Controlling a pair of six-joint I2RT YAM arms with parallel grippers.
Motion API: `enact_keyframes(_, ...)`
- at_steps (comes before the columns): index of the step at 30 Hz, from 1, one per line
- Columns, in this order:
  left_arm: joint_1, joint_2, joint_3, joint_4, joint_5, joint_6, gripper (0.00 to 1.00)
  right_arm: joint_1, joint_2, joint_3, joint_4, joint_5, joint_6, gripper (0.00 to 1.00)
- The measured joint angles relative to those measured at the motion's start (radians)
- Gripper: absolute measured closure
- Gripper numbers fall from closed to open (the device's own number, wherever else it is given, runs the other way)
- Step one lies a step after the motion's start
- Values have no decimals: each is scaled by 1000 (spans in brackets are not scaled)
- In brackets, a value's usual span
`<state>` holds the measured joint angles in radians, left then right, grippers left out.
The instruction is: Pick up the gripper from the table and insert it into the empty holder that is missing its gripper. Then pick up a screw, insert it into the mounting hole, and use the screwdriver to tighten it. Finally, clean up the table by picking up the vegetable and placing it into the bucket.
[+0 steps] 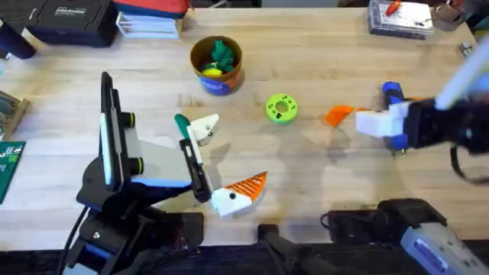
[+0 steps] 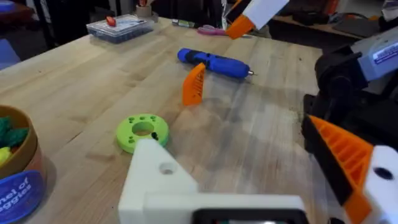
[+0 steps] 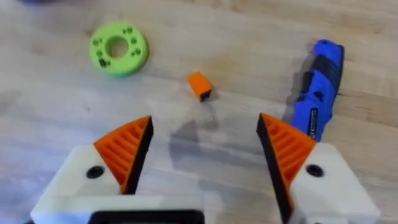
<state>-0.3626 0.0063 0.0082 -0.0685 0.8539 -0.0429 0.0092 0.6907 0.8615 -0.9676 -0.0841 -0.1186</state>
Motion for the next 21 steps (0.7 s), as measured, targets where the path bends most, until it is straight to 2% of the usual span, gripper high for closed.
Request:
enact_keyframes(5,0,0,0,0,0,0,15,17,275,140,-69,-3,-104,8)
enact_keyframes(9,0,0,0,0,0,0,16,20,450,172,-34,-16,-139,8)
enact_keyframes(14,0,0,0,0,0,0,15,37,607,172,-31,-25,-214,8)
enact_keyframes(19,0,0,0,0,0,-1,14,76,707,172,-16,-2,-301,8)
enact_keyframes(21,0,0,0,0,0,-1,15,90,729,172,-13,23,-318,71)
